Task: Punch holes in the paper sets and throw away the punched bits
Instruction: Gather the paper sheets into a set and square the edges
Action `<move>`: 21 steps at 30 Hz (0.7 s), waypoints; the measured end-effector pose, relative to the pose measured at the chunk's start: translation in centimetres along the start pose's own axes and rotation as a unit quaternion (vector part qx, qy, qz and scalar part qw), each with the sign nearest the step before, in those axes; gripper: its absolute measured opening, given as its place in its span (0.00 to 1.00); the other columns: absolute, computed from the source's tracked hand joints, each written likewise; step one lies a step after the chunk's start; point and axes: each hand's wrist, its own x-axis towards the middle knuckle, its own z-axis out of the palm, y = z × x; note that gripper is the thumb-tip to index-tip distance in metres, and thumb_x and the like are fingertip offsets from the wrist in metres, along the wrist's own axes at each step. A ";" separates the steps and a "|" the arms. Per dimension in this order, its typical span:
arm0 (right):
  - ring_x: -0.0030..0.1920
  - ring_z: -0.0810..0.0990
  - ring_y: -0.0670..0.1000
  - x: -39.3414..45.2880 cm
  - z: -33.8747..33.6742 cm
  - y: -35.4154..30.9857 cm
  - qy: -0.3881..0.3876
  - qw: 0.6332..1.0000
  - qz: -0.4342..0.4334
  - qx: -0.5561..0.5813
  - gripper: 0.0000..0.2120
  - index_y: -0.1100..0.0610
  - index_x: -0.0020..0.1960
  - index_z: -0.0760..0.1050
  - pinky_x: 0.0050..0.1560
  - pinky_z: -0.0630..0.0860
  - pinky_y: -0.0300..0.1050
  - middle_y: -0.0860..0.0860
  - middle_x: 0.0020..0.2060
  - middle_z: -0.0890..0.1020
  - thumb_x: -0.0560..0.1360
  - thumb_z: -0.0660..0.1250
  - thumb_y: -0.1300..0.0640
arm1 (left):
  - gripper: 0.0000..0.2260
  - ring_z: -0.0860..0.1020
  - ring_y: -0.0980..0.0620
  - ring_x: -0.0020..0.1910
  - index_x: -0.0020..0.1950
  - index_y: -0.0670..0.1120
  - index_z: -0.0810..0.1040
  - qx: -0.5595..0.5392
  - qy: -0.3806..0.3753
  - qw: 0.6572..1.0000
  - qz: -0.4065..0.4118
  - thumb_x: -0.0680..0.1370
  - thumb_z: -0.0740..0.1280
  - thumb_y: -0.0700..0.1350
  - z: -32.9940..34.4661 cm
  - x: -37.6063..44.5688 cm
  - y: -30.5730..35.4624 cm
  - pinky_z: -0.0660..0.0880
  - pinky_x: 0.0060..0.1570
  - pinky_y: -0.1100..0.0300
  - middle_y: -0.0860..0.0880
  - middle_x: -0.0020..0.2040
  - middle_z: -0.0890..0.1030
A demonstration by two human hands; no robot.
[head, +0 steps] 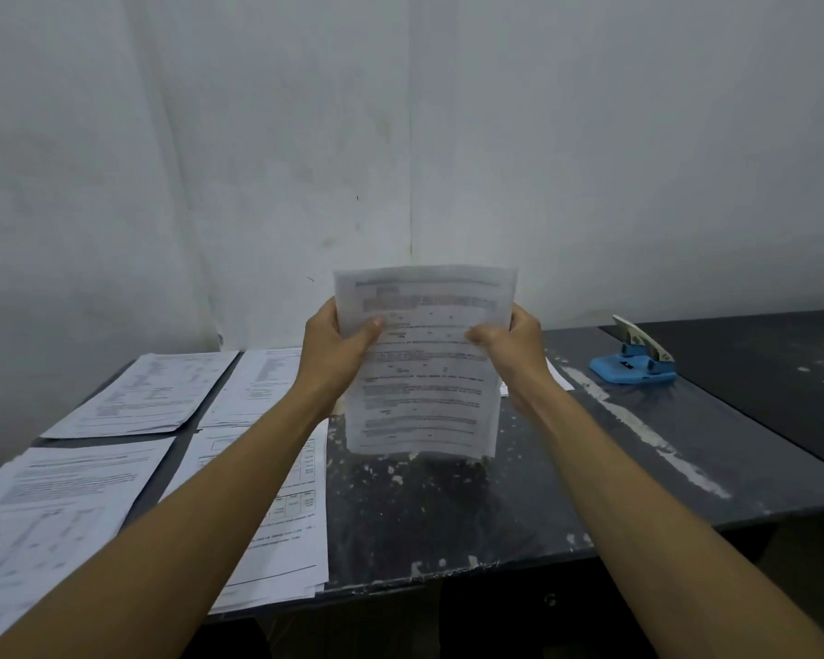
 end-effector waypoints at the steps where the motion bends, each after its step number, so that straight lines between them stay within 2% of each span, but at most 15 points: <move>1: 0.46 0.84 0.51 -0.1 0.1 0.2 -0.002 1.000 0.007 -0.003 0.12 0.54 0.53 0.80 0.38 0.81 0.43 0.48 0.47 0.85 0.72 0.70 0.64 | 0.10 0.84 0.61 0.43 0.58 0.52 0.78 -0.004 -0.003 1.000 -0.002 0.78 0.72 0.47 0.1 -0.1 -0.2 0.78 0.35 0.69 0.58 0.50 0.84; 4: 0.44 0.85 0.50 0.0 0.8 0.0 -0.007 1.000 0.014 0.006 0.10 0.52 0.50 0.80 0.32 0.80 0.39 0.47 0.45 0.85 0.74 0.68 0.65 | 0.06 0.84 0.62 0.42 0.55 0.53 0.80 -0.008 0.008 1.000 0.003 0.79 0.71 0.46 0.5 -0.1 0.1 0.78 0.34 0.69 0.59 0.47 0.84; 9: 0.42 0.85 0.48 0.4 1.2 -0.6 0.013 1.000 -0.001 0.022 0.11 0.52 0.49 0.81 0.37 0.83 0.45 0.47 0.43 0.86 0.69 0.69 0.64 | 0.06 0.83 0.63 0.42 0.53 0.56 0.80 -0.019 0.028 0.999 0.031 0.77 0.73 0.47 0.1 0.5 1.4 0.78 0.33 0.70 0.59 0.47 0.84; 13: 0.45 0.83 0.50 -0.1 1.0 1.7 0.018 0.999 0.038 -0.009 0.12 0.54 0.50 0.79 0.35 0.77 0.42 0.48 0.45 0.84 0.68 0.66 0.65 | 0.10 0.83 0.63 0.43 0.53 0.55 0.80 -0.020 0.002 1.000 0.005 0.75 0.75 0.47 -0.2 -0.8 -0.3 0.78 0.34 0.70 0.58 0.48 0.85; 16: 0.45 0.82 0.51 -0.3 1.1 2.6 0.018 0.998 0.063 -0.005 0.10 0.54 0.47 0.78 0.35 0.76 0.41 0.49 0.43 0.84 0.69 0.66 0.65 | 0.09 0.84 0.61 0.44 0.52 0.56 0.81 -0.021 -0.010 1.000 -0.014 0.74 0.76 0.46 -0.5 -0.9 -1.1 0.79 0.36 0.68 0.60 0.46 0.86; 19: 0.46 0.83 0.54 0.1 1.1 2.1 0.026 0.997 0.066 -0.008 0.09 0.60 0.48 0.80 0.36 0.79 0.45 0.53 0.44 0.84 0.70 0.64 0.66 | 0.09 0.85 0.59 0.43 0.51 0.54 0.82 -0.022 -0.012 1.000 -0.006 0.74 0.76 0.45 -0.7 -0.6 -0.8 0.79 0.36 0.68 0.60 0.46 0.86; 21: 0.46 0.83 0.56 0.1 0.8 1.4 0.025 0.998 0.052 -0.002 0.09 0.61 0.46 0.80 0.41 0.82 0.52 0.55 0.44 0.85 0.70 0.63 0.67 | 0.09 0.85 0.57 0.43 0.51 0.52 0.83 -0.036 -0.010 0.999 0.007 0.73 0.77 0.44 -0.9 -0.5 -0.5 0.80 0.37 0.67 0.59 0.46 0.86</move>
